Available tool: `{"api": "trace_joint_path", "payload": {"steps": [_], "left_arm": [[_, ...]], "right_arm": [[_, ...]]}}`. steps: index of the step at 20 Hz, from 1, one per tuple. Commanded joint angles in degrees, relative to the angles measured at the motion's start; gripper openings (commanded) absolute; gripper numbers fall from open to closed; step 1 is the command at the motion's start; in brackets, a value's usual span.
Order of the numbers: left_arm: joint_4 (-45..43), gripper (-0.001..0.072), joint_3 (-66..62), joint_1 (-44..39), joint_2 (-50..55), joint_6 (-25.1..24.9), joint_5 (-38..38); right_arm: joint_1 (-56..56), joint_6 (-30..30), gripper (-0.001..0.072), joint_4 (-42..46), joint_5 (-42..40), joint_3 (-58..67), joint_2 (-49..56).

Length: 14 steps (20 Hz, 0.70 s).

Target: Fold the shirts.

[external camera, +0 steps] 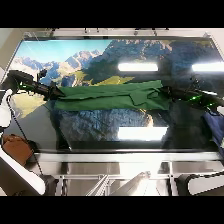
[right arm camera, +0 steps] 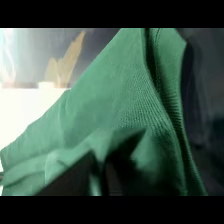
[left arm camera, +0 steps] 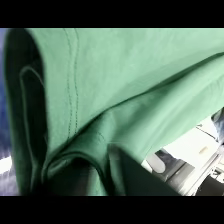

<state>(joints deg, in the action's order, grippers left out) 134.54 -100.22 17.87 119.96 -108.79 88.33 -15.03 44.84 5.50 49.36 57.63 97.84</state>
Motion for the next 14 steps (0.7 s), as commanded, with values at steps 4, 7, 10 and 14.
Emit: {"api": "trace_joint_path", "payload": {"steps": [4,7,10,14], "left_arm": [[-0.02,0.0674,-1.09,3.87,-2.45,3.39,3.74],[0.00,0.0674,-1.09,7.67,-5.55,5.20,6.36],[0.50,0.0673,-1.09,10.23,-8.76,5.88,8.35],[0.50,0.0670,-1.09,10.23,-12.48,5.86,9.33]], "right_arm": [[-4.35,-3.72,0.0473,4.13,7.96,0.20,-2.86],[-9.73,-1.49,0.0657,10.73,5.88,0.46,-6.34],[-12.28,5.77,0.0659,20.09,6.01,1.44,-5.18],[-10.34,7.74,0.0658,20.81,7.06,1.60,-0.42]]}}
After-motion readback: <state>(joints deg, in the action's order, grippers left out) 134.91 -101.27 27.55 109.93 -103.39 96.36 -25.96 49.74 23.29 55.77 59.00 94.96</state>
